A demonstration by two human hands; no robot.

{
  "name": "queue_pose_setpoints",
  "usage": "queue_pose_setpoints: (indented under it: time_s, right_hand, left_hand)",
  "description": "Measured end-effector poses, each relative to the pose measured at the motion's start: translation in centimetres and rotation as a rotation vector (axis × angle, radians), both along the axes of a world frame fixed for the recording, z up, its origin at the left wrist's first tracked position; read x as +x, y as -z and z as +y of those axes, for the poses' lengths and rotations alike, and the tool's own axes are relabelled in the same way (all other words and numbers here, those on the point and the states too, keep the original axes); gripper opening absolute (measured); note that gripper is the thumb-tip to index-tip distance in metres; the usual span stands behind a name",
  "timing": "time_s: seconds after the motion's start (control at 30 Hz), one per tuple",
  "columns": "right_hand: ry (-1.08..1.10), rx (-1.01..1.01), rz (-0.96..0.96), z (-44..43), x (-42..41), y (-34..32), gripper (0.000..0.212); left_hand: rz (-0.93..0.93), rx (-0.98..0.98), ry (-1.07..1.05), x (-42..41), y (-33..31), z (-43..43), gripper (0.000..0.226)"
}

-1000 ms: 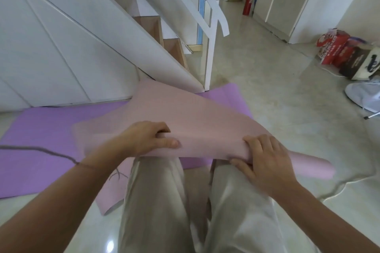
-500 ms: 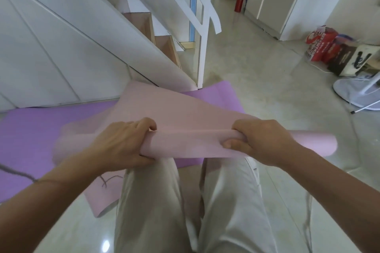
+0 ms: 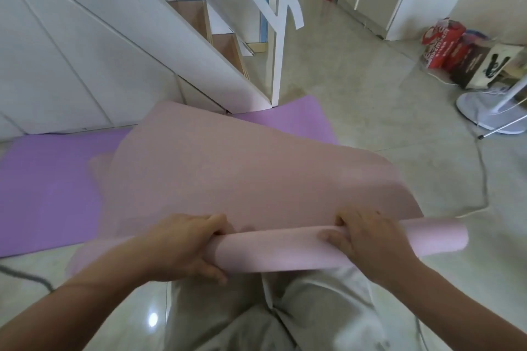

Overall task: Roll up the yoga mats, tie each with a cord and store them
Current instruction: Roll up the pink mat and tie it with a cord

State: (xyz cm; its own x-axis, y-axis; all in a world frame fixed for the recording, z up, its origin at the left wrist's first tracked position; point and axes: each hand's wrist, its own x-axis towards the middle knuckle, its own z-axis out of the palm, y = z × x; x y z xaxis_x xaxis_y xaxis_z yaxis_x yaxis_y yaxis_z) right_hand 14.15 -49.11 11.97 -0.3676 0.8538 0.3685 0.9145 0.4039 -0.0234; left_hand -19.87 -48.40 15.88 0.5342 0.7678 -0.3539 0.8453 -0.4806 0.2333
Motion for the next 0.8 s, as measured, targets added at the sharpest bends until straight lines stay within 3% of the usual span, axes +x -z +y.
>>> queue_pose_setpoints:
  time_s: [0.1,0.2,0.33,0.47,0.67,0.8]
  right_hand:
    - [-0.022,0.051,-0.026,-2.3,0.1,0.3,0.034]
    - [0.009,0.072,-0.005,-3.3,-0.2,1.1,0.039]
    - [0.155,0.019,-0.058,-2.0,-1.4,1.8,0.041]
    - [0.335,-0.137,-0.039,-0.9,-1.9,1.0,0.037]
    - [0.489,-0.326,-0.013,1.3,-2.6,0.0,0.033]
    - [0.245,0.032,0.047,1.2,-2.7,-0.7,0.028]
  left_hand:
    - [0.003,-0.056,0.002,0.1,0.1,-2.6,0.054]
    - [-0.027,0.005,-0.016,-0.3,1.7,-4.5,0.07]
    - [-0.026,0.426,0.001,-0.6,2.9,-5.8,0.067]
    - [-0.033,0.659,-0.135,2.0,2.7,-7.8,0.063]
    - [0.083,0.407,-0.209,5.3,4.0,-6.5,0.069]
    - [0.141,0.288,-0.144,5.3,2.2,-2.3,0.086]
